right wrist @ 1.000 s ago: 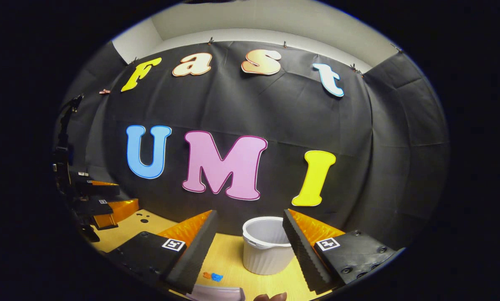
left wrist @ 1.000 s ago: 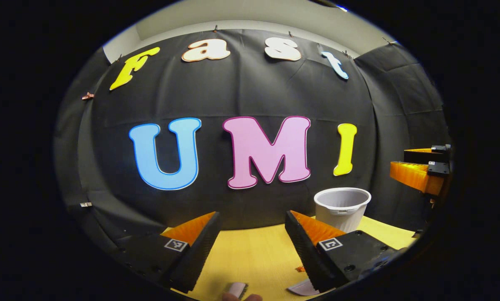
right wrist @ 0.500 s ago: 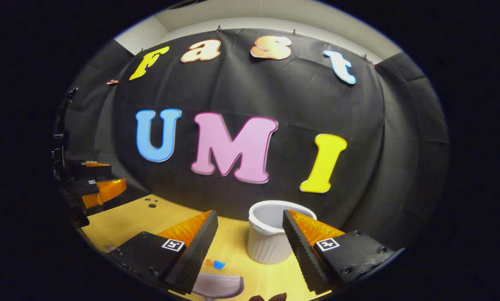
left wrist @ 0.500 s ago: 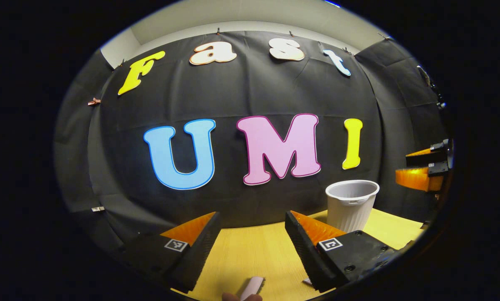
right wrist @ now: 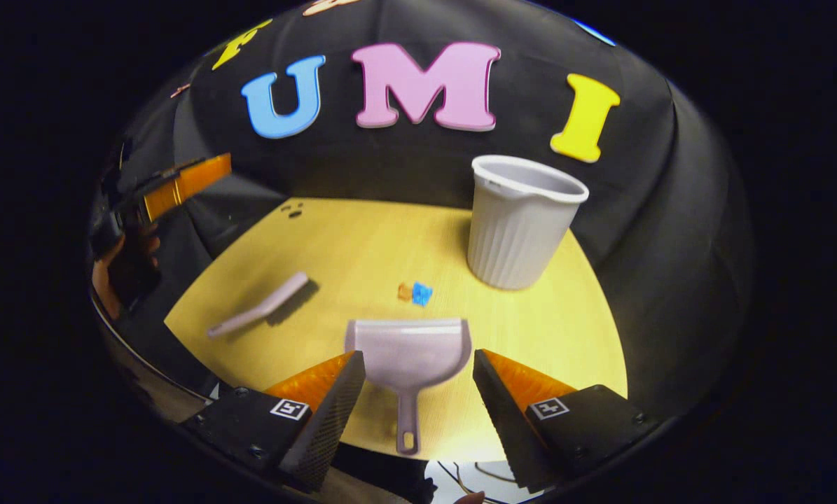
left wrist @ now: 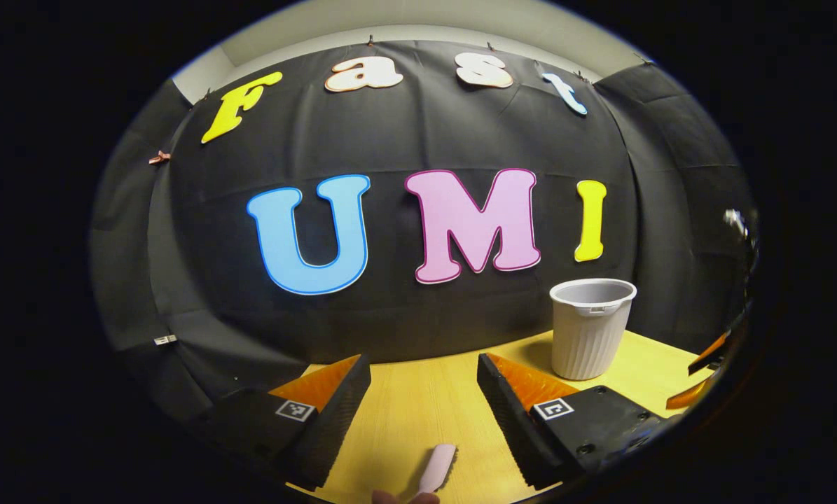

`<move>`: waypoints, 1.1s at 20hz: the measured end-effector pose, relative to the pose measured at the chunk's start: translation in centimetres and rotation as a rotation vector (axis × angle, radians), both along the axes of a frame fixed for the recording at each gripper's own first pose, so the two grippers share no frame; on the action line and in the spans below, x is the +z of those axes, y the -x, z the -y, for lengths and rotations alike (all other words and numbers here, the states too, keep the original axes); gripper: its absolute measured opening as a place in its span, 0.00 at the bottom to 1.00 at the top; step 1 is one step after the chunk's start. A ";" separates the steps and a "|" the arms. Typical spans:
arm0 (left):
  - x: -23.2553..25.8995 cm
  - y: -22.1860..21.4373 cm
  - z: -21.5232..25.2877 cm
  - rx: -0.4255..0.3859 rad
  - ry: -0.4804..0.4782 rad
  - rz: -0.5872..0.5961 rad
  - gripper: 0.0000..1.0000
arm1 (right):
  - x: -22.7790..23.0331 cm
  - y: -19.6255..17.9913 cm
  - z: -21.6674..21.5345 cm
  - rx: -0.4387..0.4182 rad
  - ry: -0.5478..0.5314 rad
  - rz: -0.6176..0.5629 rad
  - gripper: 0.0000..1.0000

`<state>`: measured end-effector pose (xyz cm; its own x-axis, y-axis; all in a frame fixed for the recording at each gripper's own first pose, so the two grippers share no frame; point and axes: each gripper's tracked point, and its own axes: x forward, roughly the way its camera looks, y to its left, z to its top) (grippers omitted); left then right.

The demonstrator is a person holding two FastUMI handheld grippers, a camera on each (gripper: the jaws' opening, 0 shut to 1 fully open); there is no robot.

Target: Pick up the small broom and dustpan from the desktop, sweep the trash into the dustpan with the broom, and then empty the trash into the garbage bin.

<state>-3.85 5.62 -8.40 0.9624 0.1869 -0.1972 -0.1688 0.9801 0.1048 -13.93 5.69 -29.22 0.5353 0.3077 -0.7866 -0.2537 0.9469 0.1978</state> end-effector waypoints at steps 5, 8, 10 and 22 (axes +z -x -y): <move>-0.8 2.1 -1.5 0.010 -0.011 -0.011 0.97 | -6.9 2.9 -1.7 0.021 0.024 -0.144 0.96; -0.7 3.4 -2.7 0.027 -0.019 -0.009 0.97 | -10.7 3.4 -2.2 0.027 0.060 -0.213 0.95; -0.5 4.2 -3.6 0.043 -0.023 -0.005 0.97 | -12.8 3.9 -2.5 0.024 0.071 -0.265 0.95; -0.9 8.0 -7.8 0.153 -0.032 -0.013 0.97 | -17.9 2.0 -4.4 0.049 0.091 -0.425 0.70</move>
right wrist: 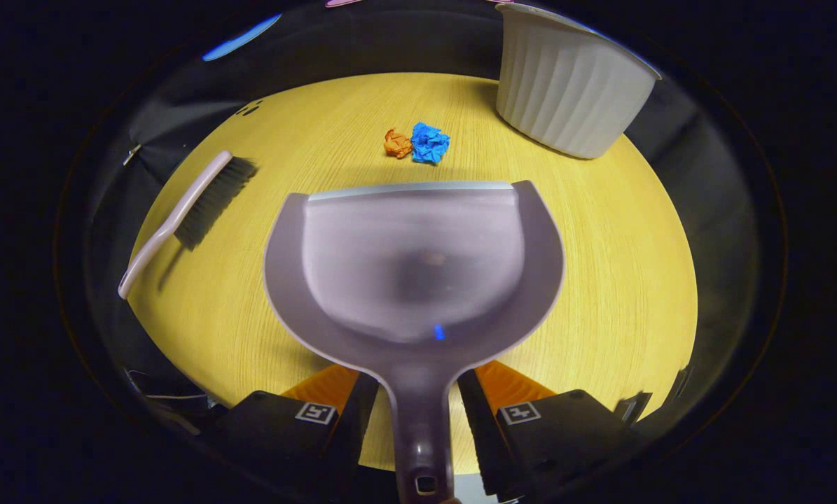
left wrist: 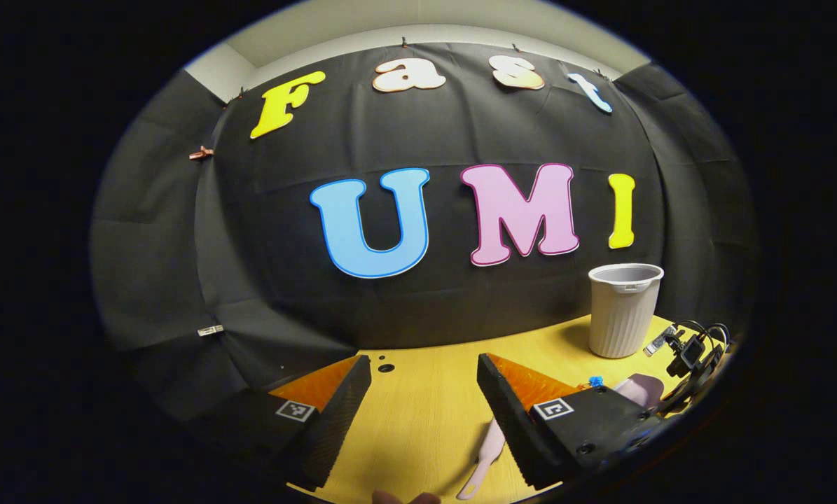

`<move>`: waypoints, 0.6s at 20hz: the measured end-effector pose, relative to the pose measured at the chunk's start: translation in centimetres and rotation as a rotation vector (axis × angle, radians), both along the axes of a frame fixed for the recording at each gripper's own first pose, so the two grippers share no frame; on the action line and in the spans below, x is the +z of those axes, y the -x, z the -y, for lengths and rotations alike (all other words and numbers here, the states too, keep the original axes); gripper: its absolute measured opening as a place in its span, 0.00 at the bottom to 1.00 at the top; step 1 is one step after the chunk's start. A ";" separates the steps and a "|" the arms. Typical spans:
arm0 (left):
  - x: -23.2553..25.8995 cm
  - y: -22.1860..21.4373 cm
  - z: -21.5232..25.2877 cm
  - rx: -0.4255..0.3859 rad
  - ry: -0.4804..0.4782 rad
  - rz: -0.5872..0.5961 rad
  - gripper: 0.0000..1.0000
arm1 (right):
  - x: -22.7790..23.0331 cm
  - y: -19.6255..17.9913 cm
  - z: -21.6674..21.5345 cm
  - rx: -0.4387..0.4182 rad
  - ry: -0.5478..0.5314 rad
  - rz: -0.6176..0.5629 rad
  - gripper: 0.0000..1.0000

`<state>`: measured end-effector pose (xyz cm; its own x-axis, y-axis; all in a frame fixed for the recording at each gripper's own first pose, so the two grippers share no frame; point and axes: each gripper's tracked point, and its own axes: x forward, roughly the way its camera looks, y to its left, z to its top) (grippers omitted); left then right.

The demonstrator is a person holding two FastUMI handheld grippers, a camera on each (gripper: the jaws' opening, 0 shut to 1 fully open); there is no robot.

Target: Pick up the small broom and dustpan from the desktop, sweep the trash into the dustpan with the broom, and then empty the trash into the garbage bin.

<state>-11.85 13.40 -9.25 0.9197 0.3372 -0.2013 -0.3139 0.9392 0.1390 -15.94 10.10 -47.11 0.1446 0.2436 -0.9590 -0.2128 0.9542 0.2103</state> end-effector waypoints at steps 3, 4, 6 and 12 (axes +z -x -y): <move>-1.0 0.2 -0.5 0.026 0.015 -0.018 0.97 | -0.3 -0.4 0.5 -0.011 0.018 -0.056 0.51; -1.2 0.2 -0.5 0.029 0.021 -0.023 0.97 | -0.4 -0.3 0.6 -0.007 0.018 -0.079 0.43; -1.7 0.0 -0.5 0.027 0.023 -0.038 0.97 | -0.3 -0.3 0.5 0.026 0.028 -0.092 0.39; -6.5 -0.2 0.1 -0.042 0.059 -0.185 0.97 | -0.2 -0.5 0.6 0.043 -0.005 -0.033 0.37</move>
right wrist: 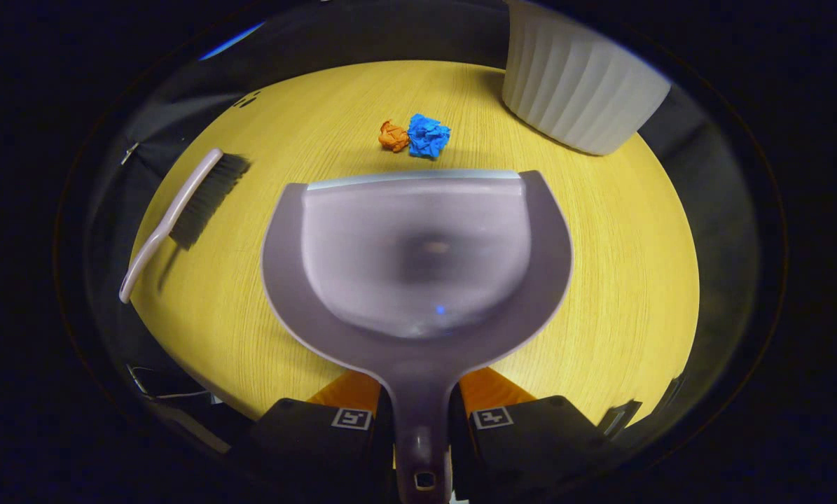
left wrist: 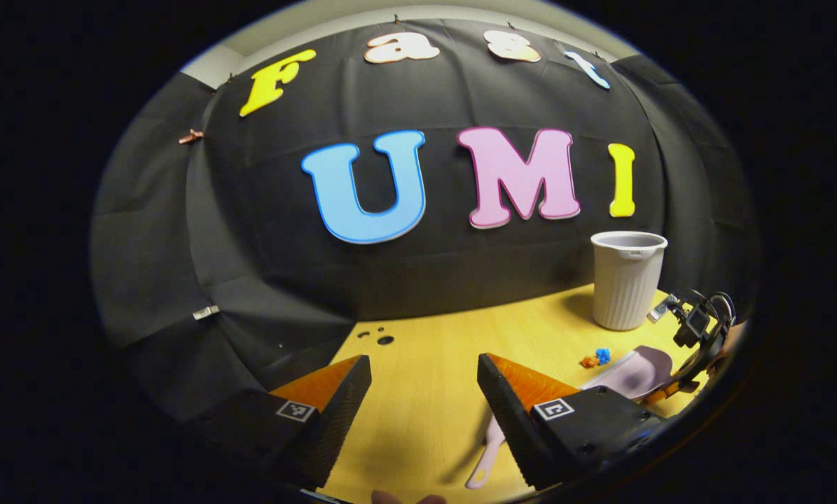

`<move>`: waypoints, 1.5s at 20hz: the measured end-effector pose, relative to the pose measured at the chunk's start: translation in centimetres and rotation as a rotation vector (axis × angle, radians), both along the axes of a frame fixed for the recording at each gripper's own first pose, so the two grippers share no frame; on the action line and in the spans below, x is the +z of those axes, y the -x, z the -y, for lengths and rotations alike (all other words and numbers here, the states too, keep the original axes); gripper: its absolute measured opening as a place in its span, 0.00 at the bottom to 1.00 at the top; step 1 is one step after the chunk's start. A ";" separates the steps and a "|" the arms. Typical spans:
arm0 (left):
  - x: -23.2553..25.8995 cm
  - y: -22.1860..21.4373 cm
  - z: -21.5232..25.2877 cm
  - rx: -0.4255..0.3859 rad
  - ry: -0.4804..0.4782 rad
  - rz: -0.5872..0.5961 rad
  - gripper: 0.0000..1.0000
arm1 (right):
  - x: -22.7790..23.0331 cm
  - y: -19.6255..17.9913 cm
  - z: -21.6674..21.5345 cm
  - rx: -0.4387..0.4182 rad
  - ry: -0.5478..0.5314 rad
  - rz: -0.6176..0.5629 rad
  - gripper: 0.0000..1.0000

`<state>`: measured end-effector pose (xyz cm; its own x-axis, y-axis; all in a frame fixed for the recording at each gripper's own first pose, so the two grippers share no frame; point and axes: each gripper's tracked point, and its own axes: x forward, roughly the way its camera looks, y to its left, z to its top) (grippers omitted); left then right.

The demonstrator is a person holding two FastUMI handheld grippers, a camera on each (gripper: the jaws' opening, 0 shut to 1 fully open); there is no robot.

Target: Pick up the small broom and dustpan from the desktop, sweep the trash into the dustpan with the broom, and then empty the trash into the garbage bin.

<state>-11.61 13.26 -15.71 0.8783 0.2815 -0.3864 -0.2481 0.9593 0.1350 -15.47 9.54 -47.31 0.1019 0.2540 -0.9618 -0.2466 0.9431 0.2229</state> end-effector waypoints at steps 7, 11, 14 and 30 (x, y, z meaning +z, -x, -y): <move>-9.6 1.5 2.7 -0.095 0.171 -0.320 0.97 | 4.3 -0.1 2.0 0.096 -0.027 0.131 0.36; -15.7 2.3 4.9 -0.163 0.261 -0.538 0.97 | 6.3 -0.2 3.8 0.112 -0.025 0.178 0.36; -18.5 2.4 5.6 -0.161 0.314 -0.639 0.96 | 7.1 0.0 4.8 0.097 -0.023 0.179 0.36; -25.9 -0.2 6.7 -0.148 0.285 -0.832 0.63 | 7.4 1.1 8.1 0.075 -0.004 0.131 0.32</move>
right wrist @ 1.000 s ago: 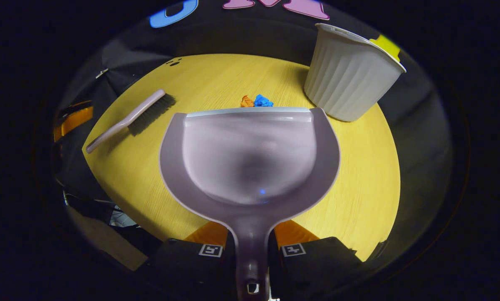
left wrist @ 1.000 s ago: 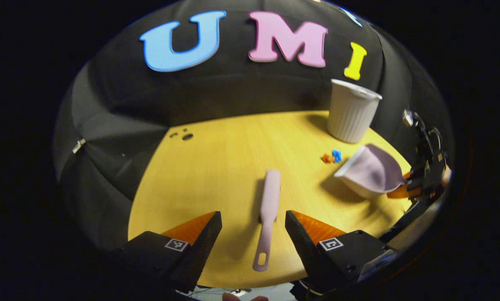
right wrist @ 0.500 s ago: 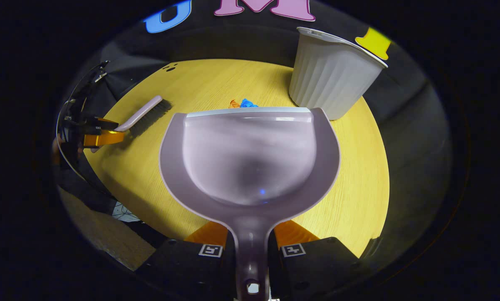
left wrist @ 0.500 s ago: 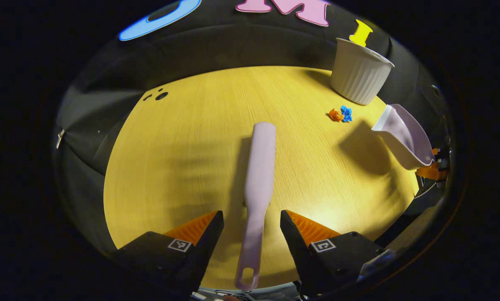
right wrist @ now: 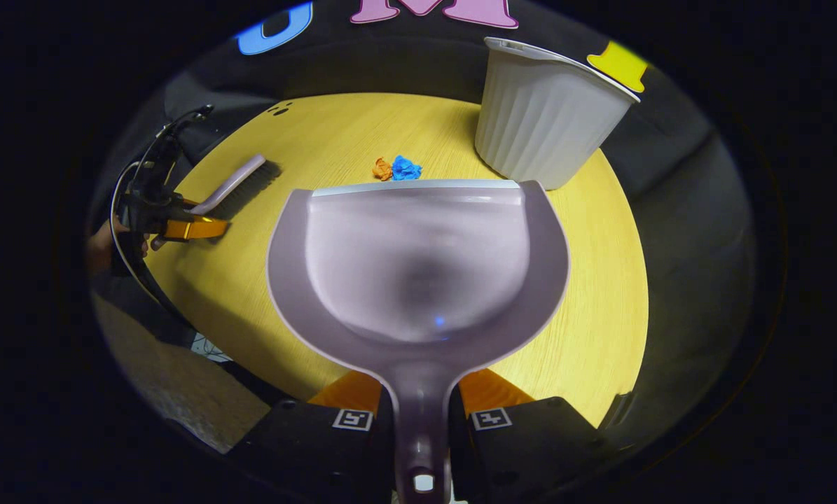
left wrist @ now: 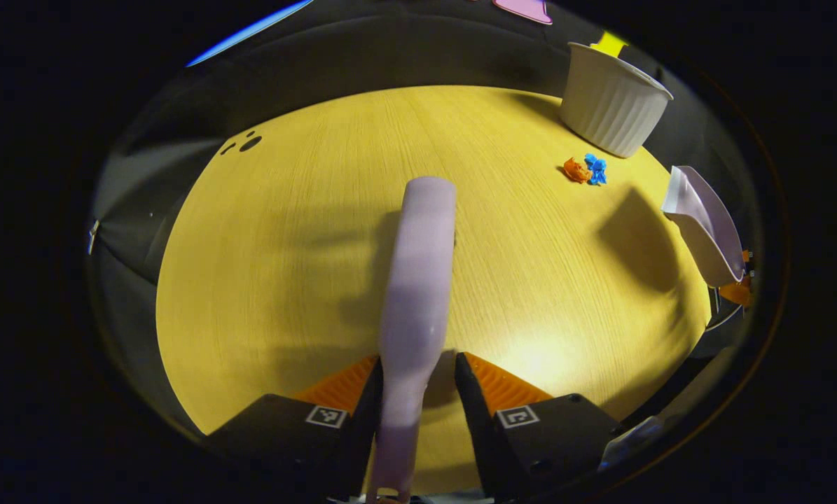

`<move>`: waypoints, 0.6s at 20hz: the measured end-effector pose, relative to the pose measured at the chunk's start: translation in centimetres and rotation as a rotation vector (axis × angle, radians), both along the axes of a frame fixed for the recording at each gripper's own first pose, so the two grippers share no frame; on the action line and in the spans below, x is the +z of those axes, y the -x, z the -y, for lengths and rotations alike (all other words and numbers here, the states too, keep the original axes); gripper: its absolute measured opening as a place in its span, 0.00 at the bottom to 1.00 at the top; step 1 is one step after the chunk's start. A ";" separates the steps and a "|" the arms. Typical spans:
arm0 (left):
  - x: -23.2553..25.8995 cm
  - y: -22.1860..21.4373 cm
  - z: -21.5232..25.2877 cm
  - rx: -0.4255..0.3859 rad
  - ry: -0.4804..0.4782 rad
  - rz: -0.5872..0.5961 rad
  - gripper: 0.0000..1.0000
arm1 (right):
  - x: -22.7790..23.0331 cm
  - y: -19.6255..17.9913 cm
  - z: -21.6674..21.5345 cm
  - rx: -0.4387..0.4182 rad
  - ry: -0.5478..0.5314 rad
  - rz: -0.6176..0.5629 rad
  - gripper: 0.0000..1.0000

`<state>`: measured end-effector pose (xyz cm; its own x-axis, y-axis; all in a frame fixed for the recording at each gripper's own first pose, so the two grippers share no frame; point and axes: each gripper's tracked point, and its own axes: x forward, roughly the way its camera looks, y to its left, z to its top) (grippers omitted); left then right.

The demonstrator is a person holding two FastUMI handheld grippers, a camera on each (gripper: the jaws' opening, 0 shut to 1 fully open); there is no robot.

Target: Pick up the small broom and dustpan from the desktop, sweep the trash into the dustpan with the broom, and then empty the trash into the garbage bin.

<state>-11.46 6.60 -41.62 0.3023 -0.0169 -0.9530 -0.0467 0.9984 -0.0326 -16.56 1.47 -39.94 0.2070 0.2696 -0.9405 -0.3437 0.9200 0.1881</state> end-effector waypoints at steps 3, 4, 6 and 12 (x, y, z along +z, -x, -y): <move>-0.1 -0.4 0.0 -0.010 -0.006 0.009 0.55 | 0.0 -0.1 0.2 0.003 -0.002 -0.007 0.36; 0.2 -0.7 -0.2 -0.015 -0.010 0.014 0.47 | 0.0 0.0 0.3 0.009 -0.004 -0.015 0.36; 0.2 -1.1 -0.7 -0.020 -0.041 0.013 0.30 | -0.1 0.5 0.5 0.035 -0.005 -0.051 0.36; 1.8 -6.6 1.3 -0.109 -0.041 0.080 0.28 | 0.5 2.0 2.1 0.138 0.057 -0.232 0.36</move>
<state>-4.84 5.25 -39.82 0.3757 -0.0149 -0.9266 0.0632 0.9980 0.0096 -18.53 -0.67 -39.43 -0.0506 0.2253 -0.9730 -0.4202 0.8790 0.2254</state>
